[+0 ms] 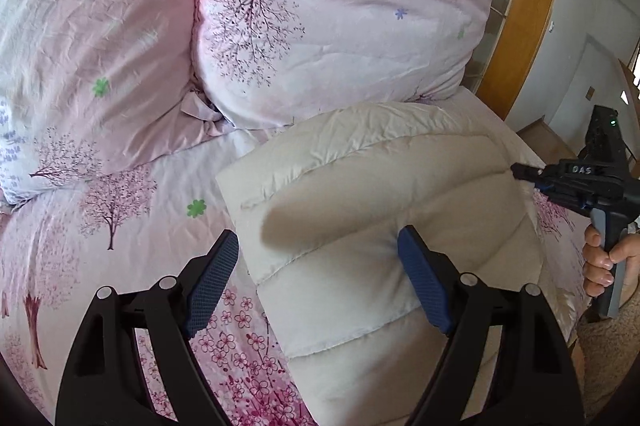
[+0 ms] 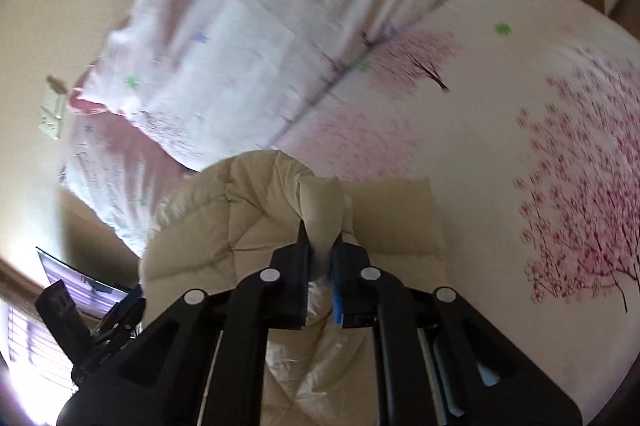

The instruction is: Fold large clothes

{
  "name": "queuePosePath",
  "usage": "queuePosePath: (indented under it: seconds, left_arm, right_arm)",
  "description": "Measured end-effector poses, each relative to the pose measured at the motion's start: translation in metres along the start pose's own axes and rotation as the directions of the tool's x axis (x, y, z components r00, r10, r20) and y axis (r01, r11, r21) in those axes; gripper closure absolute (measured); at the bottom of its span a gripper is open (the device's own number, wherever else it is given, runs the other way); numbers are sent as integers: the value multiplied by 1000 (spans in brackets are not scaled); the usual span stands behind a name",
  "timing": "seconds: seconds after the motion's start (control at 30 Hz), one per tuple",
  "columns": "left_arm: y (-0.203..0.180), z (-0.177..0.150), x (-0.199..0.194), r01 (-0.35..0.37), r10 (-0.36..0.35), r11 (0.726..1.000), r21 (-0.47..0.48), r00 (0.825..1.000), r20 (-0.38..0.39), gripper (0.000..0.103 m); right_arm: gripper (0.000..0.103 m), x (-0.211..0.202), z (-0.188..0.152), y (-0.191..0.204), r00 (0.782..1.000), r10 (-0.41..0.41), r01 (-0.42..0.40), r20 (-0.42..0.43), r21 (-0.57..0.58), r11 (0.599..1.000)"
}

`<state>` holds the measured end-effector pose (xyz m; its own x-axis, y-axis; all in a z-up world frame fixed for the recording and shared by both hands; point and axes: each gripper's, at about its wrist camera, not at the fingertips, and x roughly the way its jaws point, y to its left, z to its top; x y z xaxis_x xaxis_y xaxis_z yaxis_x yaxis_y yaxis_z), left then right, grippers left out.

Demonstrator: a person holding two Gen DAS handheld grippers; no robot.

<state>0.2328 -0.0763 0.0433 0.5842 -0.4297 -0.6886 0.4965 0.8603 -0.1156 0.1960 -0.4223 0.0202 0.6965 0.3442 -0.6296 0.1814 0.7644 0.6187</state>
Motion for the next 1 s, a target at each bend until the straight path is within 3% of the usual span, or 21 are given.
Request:
queuePosePath:
  seconds: [0.33,0.67,0.73,0.83,1.0]
  left_arm:
    - [-2,-12,28,-1,2,1000,11,999,-53,19]
    - [2,-19,44,-6,4,1000,-14,997,-82,13]
    - [3,-19,36,-3,2,1000,-28,998,-65,14]
    - [4,-24,11,22,-23,999,-48,999,-27,15]
    - [-15,-33,-32,88,-87,996,-28,995,38,15]
  right_arm:
    - [89,38,-14,-14,986,-125,126,-108,-2,992]
    - [83,47,-16,-20,980,-131,137,-150,32,990]
    - [77,39,-16,-18,981,-127,133,-144,36,990]
    - [60,4,-28,-10,986,-153,152,-63,-7,988]
    - [59,-44,-68,2,997,-76,79,34,-93,993]
